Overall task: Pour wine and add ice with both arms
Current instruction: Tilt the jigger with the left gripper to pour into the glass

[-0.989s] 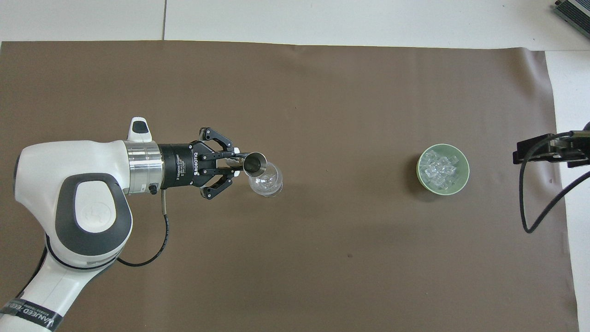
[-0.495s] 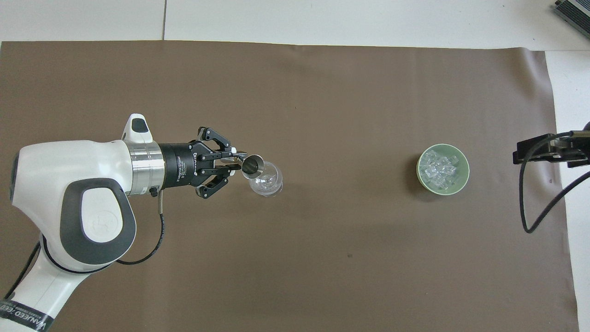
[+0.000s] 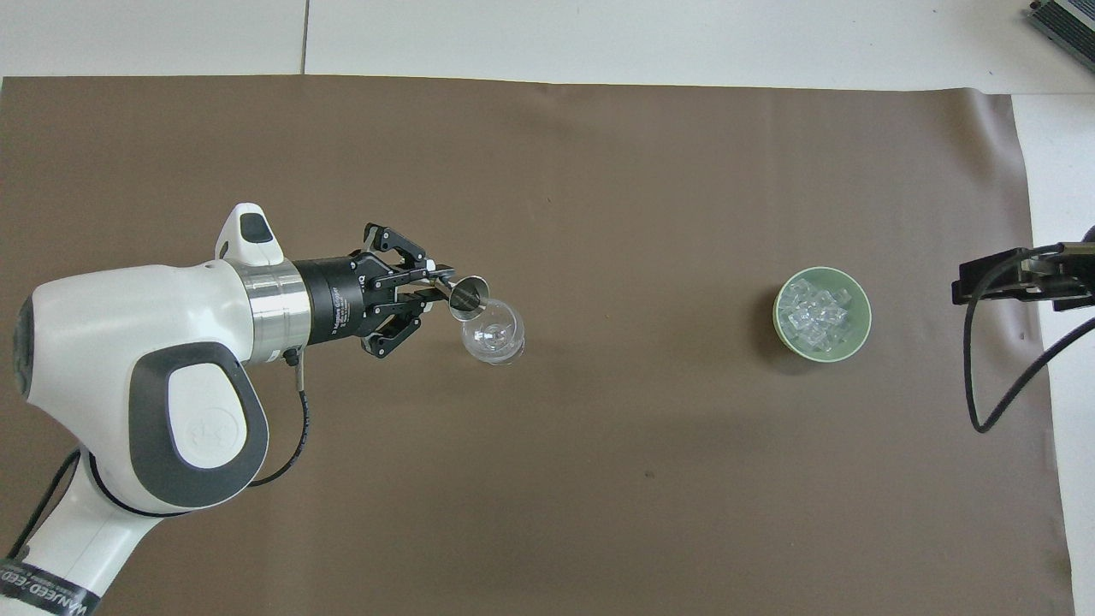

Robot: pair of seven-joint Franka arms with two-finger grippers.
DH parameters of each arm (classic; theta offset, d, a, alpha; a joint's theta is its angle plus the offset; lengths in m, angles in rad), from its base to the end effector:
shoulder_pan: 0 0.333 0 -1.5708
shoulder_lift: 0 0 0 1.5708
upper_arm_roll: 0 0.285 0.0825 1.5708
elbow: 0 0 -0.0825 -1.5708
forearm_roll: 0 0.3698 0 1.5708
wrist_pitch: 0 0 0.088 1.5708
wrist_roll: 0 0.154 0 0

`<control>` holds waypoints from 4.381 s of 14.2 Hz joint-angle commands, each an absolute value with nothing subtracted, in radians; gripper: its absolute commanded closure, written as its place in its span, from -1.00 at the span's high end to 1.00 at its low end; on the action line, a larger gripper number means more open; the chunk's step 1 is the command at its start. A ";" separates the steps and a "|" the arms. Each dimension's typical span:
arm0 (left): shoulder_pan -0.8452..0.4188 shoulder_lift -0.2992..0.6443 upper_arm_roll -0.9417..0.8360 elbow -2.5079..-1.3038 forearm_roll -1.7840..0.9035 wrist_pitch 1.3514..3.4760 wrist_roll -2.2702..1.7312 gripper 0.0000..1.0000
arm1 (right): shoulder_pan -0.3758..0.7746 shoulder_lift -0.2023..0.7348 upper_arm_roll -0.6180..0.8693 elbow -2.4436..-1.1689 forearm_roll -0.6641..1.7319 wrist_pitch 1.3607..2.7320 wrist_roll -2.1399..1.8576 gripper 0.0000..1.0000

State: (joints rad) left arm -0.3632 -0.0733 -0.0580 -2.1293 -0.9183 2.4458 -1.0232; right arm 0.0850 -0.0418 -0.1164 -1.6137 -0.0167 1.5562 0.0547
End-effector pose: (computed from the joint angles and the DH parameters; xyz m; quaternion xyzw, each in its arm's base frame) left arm 0.5123 -0.2570 0.4254 0.7581 0.5269 -0.0958 0.3723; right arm 0.5257 -0.0201 0.5478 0.9990 -0.0430 -0.0079 0.0060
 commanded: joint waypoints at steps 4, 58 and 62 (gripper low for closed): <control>-0.390 -0.109 -0.081 -2.174 -0.812 2.551 -1.046 -1.00 | 0.072 -0.058 -0.114 -1.632 0.009 1.568 0.038 1.00; -0.402 -0.094 -0.132 -2.115 -0.077 2.689 -1.048 -1.00 | 0.072 -0.058 -0.114 -1.632 0.009 1.568 0.038 1.00; -0.408 -0.086 -0.133 -2.114 -0.077 2.727 -1.048 -1.00 | 0.072 -0.058 -0.114 -1.632 0.009 1.568 0.038 1.00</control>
